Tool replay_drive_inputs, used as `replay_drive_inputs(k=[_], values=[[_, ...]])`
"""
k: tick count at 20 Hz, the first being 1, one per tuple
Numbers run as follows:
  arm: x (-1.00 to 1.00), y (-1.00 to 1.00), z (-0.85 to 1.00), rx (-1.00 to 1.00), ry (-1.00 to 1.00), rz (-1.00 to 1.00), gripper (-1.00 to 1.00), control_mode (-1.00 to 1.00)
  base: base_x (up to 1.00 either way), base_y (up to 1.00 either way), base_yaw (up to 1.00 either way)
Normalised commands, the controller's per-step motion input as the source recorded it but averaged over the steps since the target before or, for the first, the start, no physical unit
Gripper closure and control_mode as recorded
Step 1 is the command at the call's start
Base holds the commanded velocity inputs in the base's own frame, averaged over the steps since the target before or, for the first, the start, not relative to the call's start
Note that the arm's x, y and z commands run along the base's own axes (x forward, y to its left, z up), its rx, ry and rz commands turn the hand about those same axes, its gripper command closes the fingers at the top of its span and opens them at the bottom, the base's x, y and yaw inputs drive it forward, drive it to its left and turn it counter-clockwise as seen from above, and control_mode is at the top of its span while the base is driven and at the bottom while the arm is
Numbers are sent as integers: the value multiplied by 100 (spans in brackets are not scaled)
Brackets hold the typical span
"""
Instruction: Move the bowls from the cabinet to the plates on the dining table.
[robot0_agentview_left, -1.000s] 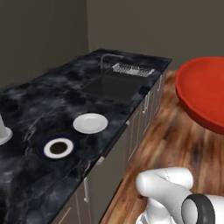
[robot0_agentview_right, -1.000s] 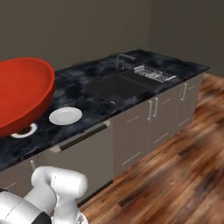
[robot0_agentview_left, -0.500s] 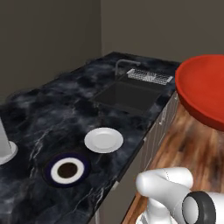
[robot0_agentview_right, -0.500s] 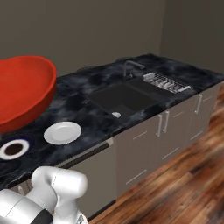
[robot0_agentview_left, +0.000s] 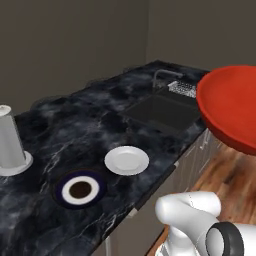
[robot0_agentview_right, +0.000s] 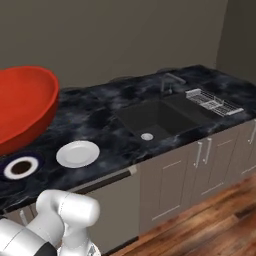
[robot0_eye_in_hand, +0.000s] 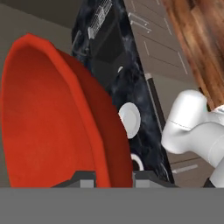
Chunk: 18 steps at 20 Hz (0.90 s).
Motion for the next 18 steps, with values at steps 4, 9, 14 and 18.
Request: replay_drive_inputs(k=[4, 9, 14, 18], values=[[0, 0, 0, 0, 0, 0, 100, 100, 46, 0, 46], [0, 0, 0, 0, 0, 0, 100, 100, 47, -1, 46], [0, 0, 0, 0, 0, 0, 100, 100, 86, -1, 33], [0, 0, 0, 0, 0, 0, 100, 100, 100, 0, 25]])
